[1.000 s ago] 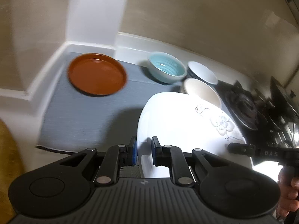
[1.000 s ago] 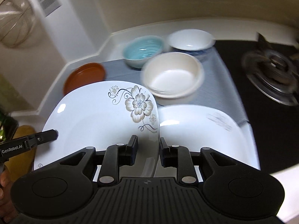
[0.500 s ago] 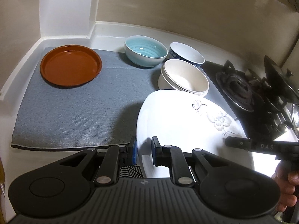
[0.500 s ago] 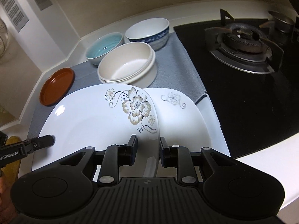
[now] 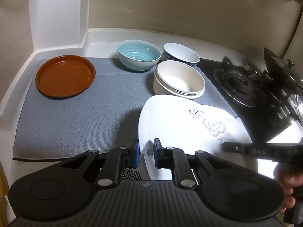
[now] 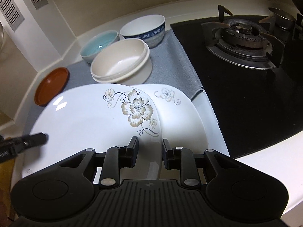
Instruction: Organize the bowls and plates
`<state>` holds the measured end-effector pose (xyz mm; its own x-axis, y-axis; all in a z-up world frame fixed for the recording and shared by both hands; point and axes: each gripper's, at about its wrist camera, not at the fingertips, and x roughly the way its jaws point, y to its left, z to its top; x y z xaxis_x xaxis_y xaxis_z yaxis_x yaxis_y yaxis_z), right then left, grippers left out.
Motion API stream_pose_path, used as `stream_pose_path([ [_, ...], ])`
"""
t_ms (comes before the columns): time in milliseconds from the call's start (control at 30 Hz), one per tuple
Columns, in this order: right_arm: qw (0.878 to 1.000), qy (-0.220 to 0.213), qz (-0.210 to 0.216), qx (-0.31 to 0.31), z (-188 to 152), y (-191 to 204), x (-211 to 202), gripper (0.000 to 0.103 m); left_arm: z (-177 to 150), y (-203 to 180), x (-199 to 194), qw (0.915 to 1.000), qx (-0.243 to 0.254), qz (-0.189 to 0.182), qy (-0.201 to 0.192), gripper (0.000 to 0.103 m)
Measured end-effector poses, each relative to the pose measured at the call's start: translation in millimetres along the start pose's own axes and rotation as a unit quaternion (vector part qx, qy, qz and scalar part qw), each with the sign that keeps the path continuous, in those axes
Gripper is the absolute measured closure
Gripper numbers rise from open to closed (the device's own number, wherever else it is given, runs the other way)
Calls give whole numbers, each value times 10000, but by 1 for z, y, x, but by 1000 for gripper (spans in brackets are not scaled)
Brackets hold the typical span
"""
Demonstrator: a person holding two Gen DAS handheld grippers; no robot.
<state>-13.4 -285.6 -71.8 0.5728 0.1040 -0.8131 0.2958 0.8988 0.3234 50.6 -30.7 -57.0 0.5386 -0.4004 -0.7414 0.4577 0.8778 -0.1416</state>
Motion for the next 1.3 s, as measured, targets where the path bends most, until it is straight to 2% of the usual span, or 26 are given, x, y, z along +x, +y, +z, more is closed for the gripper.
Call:
stream_pose_path([
  [200,9999,-10,-68,-119,-2,1,0,76,0,0,0,10000,26,28,8,87],
  [500,9943,-73,-572,-899,-1,20,1,73,1,-8,4,9998,146,108,103,87],
  [733,9801,-165,-1194,-1579,-7,35,-1,72,-5,-14,10,9994,220,34,248,88],
  [900,9701,-199,-1471,-1921,-8,38,-1,71,-11,-16,16,9993,129,-74,356,87],
  [1167,9671,-289,-1582,-1971,-11,35,-6,71,-12,-19,24,9990,-53,-188,411,87],
  [1300,9702,-365,-1542,-1832,-10,32,-9,72,-12,-19,26,9987,-151,-211,448,87],
])
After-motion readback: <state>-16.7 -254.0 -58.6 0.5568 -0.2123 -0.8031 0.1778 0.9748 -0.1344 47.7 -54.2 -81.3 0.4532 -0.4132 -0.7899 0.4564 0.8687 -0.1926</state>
